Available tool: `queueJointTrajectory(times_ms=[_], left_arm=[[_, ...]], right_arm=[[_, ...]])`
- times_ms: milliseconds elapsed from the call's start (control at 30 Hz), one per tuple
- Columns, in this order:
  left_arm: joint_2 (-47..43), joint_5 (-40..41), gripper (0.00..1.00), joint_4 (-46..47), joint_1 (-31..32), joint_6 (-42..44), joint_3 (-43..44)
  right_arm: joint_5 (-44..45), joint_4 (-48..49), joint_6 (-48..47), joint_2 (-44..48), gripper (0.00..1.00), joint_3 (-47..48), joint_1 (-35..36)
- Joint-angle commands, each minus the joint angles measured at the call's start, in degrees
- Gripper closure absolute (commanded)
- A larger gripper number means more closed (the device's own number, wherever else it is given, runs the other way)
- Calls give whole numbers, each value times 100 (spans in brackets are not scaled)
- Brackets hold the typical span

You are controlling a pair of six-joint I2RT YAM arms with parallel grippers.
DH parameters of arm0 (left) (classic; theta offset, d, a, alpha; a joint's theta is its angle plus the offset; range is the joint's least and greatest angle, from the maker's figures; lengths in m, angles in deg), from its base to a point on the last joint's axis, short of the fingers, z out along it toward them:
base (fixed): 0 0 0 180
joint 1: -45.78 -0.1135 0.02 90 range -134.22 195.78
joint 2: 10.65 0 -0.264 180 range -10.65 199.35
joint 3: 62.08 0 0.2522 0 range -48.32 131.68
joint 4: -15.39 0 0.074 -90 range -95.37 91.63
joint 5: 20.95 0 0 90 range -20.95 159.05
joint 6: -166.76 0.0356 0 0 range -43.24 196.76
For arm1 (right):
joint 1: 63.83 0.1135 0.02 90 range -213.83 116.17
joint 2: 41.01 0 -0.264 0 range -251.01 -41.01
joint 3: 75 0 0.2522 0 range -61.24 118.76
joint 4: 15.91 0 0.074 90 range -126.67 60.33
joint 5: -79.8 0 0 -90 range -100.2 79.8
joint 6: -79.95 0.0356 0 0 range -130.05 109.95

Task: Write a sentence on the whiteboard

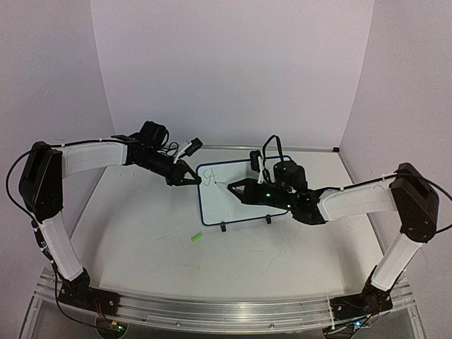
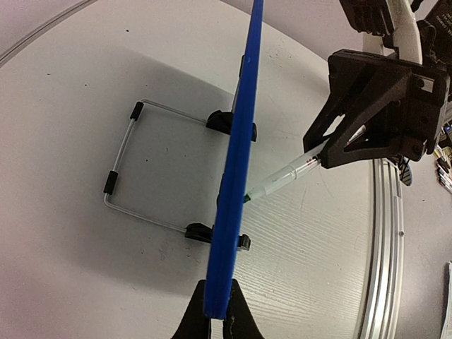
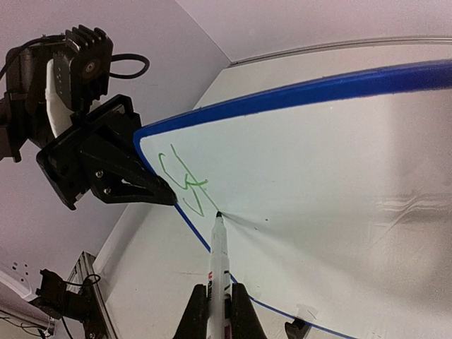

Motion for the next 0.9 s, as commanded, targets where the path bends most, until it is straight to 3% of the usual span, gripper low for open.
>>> queueJointTrajectory(times_ms=[0, 867], left_arm=[[14, 235, 100, -236, 59, 146, 134], [-57, 255, 100, -234, 65, 158, 135]], right_arm=[[237, -147, 31, -105, 100, -27, -23], [197, -20, -125, 728, 100, -208, -25]])
